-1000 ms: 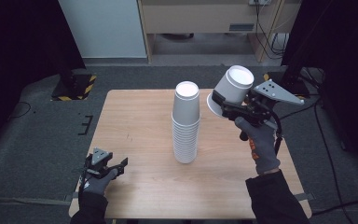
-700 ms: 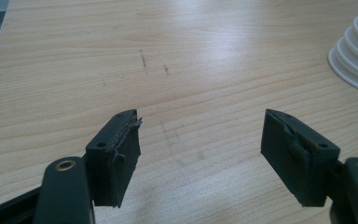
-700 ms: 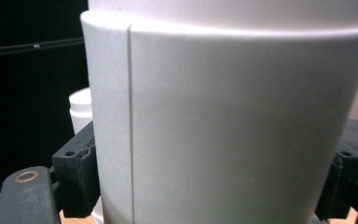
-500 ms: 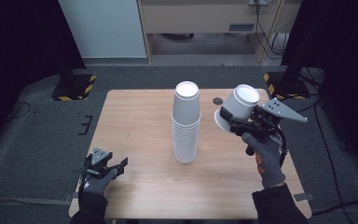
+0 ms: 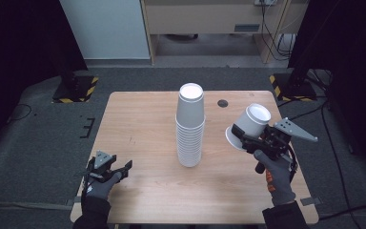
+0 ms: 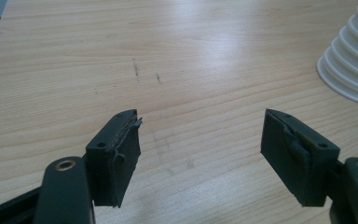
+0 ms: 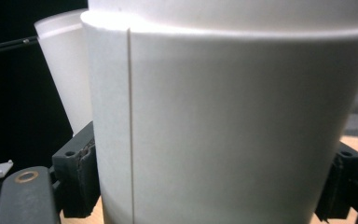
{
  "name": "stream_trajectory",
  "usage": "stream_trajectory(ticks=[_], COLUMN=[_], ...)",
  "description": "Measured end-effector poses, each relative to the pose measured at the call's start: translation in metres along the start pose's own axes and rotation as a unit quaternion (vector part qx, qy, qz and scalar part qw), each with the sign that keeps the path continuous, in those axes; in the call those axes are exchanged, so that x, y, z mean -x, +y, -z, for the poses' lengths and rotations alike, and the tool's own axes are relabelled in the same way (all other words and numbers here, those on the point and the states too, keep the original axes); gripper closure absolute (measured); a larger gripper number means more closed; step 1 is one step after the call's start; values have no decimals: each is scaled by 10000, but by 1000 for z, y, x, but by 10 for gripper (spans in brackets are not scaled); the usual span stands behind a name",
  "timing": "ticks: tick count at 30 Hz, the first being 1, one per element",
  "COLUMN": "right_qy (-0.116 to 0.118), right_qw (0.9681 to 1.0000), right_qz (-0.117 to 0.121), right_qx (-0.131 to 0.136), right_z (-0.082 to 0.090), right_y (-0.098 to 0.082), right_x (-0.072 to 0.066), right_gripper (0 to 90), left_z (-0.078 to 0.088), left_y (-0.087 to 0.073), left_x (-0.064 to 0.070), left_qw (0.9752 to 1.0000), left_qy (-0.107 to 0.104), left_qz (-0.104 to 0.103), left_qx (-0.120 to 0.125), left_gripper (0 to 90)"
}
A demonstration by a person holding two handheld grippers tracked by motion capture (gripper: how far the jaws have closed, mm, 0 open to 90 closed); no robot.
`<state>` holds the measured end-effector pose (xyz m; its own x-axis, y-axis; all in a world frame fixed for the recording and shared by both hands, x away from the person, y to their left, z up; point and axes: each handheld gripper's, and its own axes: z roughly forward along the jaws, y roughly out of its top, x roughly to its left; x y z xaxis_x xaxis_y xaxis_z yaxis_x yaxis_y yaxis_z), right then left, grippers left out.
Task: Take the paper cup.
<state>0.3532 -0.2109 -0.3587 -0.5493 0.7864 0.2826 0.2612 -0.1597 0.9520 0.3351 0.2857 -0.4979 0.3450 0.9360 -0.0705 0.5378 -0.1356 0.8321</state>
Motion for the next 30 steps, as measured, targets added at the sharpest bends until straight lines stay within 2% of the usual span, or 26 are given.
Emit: stream_trajectory(ticks=[3,4,7,10,18,23,30], right_qy=[-16,-18,-25,-38,-67,-34,-124], right_qw=[10000,9999,9996,9990,9977,9958,9942], right_qz=[-53,-156,-266,-433,-650,-897,-1047], right_qx=[-18,-48,-62,-115,-204,-170,-188], right_z=[1,3,4,5,6,6,6], right_y=[-5,-12,-18,-31,-44,-49,-56], right_x=[2,6,9,15,23,26,29], right_gripper=[160,160,160,160,159,159,159], left_z=[1,1,1,2,3,4,5], left_y=[1,2,4,6,11,14,20], left_x=[2,2,6,11,22,29,43], left_qw=[10000,10000,9999,9997,9988,9976,9946], left_qy=[-17,-25,-95,-155,-350,-492,-731], left_qz=[0,4,34,-18,-162,-259,-483], left_qx=[47,67,133,186,314,414,556], left_gripper=[272,275,276,276,276,280,283])
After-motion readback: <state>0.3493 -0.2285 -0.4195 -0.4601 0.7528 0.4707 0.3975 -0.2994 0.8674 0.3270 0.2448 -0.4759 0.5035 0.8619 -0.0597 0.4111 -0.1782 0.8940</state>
